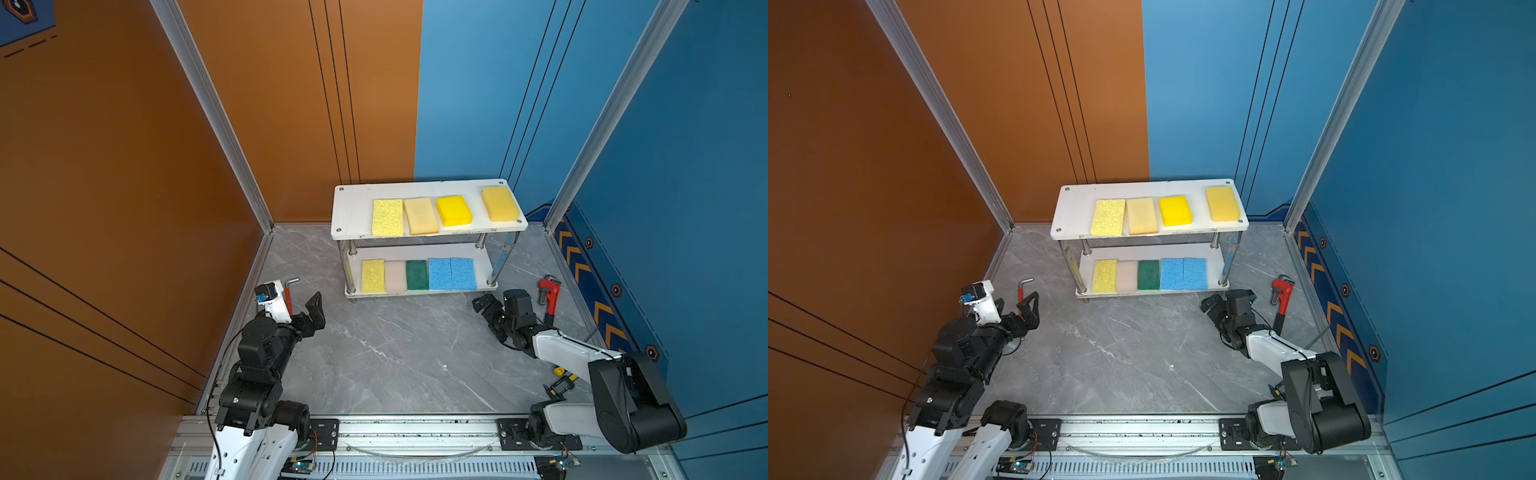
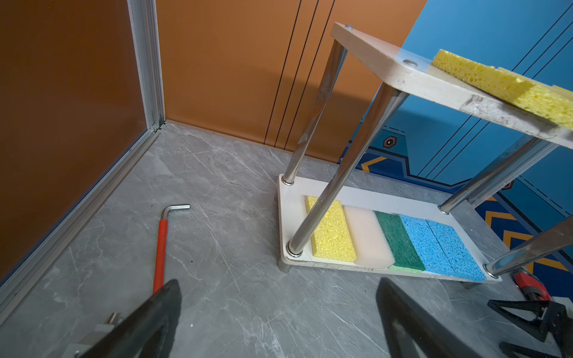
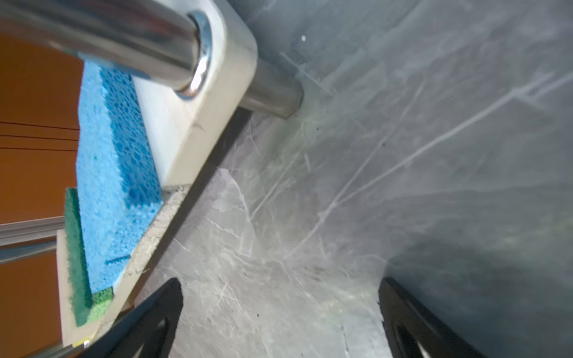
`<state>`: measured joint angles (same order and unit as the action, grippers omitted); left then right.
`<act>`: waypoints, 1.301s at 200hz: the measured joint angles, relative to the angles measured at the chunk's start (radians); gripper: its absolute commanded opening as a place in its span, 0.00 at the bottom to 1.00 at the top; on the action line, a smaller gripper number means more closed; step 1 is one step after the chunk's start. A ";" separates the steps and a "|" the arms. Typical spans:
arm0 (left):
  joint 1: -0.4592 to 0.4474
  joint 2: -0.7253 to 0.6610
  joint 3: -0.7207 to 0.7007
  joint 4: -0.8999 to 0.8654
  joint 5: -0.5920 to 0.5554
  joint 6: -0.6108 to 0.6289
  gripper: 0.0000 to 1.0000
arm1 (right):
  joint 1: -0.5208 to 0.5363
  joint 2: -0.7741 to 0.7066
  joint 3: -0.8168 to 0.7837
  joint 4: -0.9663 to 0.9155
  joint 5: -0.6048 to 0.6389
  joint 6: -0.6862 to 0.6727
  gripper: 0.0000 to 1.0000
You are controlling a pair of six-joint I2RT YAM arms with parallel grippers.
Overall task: Arrange cleaning sponges on a shelf
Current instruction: Reset both arms
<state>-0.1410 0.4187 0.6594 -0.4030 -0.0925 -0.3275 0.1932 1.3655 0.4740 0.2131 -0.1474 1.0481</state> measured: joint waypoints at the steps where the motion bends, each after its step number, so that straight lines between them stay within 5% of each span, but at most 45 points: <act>1: 0.000 0.000 0.001 -0.001 0.000 0.000 0.98 | 0.000 0.002 0.000 0.002 0.000 0.001 1.00; 141: 0.019 -0.021 0.027 -0.059 0.003 0.036 0.98 | 0.010 0.154 0.073 0.166 0.069 0.087 1.00; 189: 0.023 -0.066 0.027 -0.084 -0.013 0.029 0.98 | -0.031 -0.215 0.037 -0.123 0.067 0.003 1.00; 220: 0.024 -0.064 0.027 -0.089 -0.043 0.005 0.98 | -0.201 -0.448 0.098 -0.405 0.070 -0.158 1.00; 260: 0.028 -0.003 0.027 -0.107 -0.122 -0.006 0.98 | -0.415 -0.531 0.326 -0.645 0.054 -0.402 1.00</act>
<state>-0.1127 0.4160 0.6868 -0.5098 -0.2142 -0.3340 -0.2218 0.8345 0.7998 -0.4316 -0.0933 0.6464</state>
